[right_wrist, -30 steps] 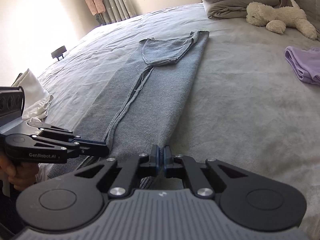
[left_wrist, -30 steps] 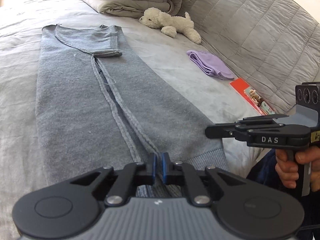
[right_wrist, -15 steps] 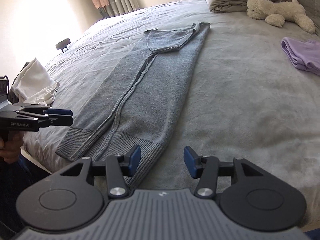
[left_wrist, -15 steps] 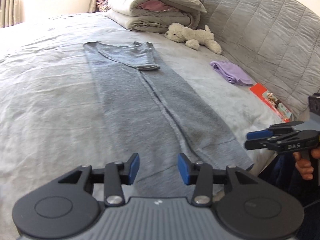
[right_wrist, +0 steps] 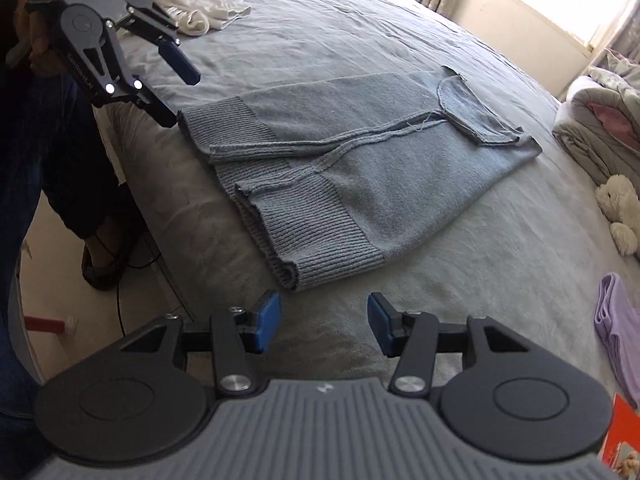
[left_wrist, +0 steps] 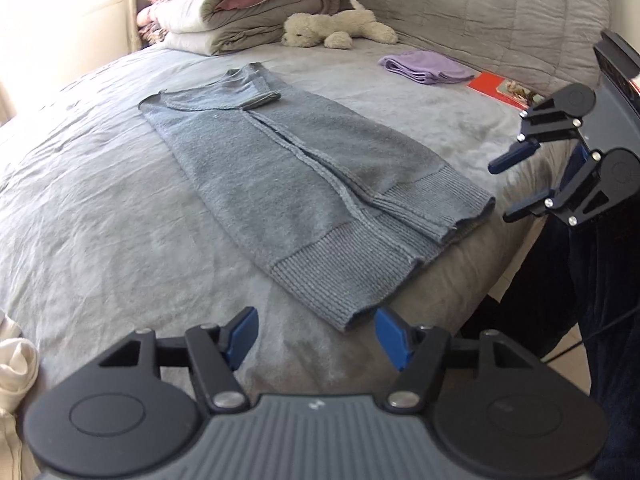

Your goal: Fold clothes

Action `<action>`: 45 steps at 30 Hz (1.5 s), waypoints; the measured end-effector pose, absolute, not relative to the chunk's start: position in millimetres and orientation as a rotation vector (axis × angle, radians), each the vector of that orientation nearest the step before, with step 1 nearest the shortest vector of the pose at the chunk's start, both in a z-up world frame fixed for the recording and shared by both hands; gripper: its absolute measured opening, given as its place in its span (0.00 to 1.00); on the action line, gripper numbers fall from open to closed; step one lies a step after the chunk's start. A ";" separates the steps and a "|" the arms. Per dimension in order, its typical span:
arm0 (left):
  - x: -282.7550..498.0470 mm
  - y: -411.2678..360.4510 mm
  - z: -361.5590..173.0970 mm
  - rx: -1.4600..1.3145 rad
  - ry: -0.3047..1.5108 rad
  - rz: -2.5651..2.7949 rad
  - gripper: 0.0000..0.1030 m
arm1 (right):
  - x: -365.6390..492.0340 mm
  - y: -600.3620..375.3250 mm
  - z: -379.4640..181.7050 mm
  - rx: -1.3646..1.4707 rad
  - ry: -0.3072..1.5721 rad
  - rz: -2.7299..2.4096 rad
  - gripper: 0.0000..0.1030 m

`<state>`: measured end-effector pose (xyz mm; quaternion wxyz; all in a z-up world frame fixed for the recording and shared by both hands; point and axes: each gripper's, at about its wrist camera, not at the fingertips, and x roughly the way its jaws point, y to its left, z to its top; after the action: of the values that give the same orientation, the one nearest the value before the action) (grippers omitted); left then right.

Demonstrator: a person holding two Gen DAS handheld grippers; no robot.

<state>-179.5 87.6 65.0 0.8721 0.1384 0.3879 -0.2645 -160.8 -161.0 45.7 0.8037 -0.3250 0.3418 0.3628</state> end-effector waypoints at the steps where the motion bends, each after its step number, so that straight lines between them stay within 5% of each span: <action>1: -181.7 84.8 63.7 0.320 0.802 -0.582 0.64 | -162.5 -159.2 43.3 -0.730 0.722 0.783 0.51; 11: -195.2 63.4 50.0 0.670 0.651 -0.749 0.64 | -165.4 -143.8 33.0 -0.915 0.561 0.869 0.51; 18: -185.4 62.8 46.0 0.747 0.650 -0.845 0.45 | -165.8 -144.8 33.6 -0.948 0.585 0.990 0.51; 20: -182.1 62.0 48.2 0.744 0.654 -0.869 0.36 | -156.3 -142.0 32.4 -0.935 0.617 0.971 0.46; 25: -168.2 65.8 54.8 0.693 0.692 -0.895 0.18 | -138.2 -148.7 43.6 -0.825 0.680 1.020 0.11; 27: -162.4 66.1 56.2 0.680 0.707 -0.902 0.10 | -132.2 -151.6 49.8 -0.773 0.684 1.022 0.09; 45: -33.3 69.8 94.0 0.338 0.680 -0.653 0.07 | 9.8 -168.8 89.4 -0.286 0.646 0.754 0.06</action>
<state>-33.3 69.8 94.0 0.8771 0.1621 0.3262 -0.3132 9.8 -168.8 89.4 0.8695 -0.1366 0.3090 0.3603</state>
